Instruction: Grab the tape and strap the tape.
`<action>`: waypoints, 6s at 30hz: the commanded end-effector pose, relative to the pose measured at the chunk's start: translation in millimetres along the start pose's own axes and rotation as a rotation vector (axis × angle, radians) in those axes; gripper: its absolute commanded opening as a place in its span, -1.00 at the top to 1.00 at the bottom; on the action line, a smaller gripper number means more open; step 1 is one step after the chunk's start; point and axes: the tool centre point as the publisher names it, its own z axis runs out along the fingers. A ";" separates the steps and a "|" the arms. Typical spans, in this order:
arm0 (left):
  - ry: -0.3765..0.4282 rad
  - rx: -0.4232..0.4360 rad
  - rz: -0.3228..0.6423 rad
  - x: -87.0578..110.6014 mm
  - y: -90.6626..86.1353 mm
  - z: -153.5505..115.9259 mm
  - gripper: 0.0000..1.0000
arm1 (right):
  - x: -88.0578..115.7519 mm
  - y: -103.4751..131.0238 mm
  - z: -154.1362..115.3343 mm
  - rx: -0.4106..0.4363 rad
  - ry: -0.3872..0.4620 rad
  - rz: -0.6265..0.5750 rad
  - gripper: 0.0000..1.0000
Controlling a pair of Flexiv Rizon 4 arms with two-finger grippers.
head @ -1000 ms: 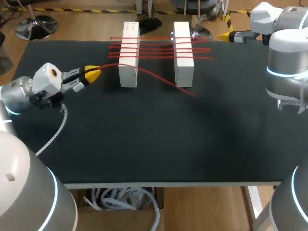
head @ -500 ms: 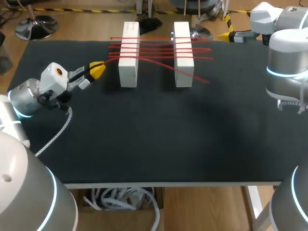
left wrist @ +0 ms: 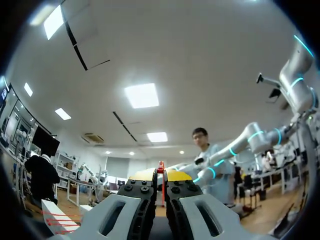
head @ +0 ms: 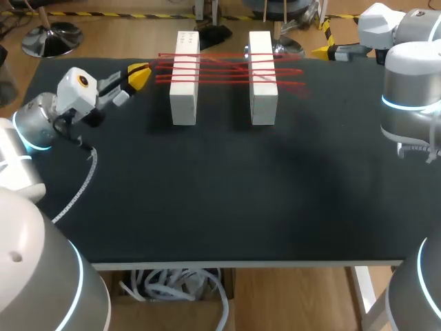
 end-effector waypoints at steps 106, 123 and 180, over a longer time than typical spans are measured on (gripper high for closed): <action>0.017 -0.011 0.003 -4.3 -5.3 6.9 1.00 | 146.6 42.8 -115.7 -0.296 -0.017 0.627 -1.00; 0.017 -0.011 0.003 -4.3 -5.3 6.9 1.00 | 146.6 42.8 -115.7 -0.296 -0.017 0.627 -1.00; 0.017 -0.011 0.003 -4.3 -5.3 6.9 1.00 | 211.7 33.8 -57.6 -0.551 0.015 2.152 -1.00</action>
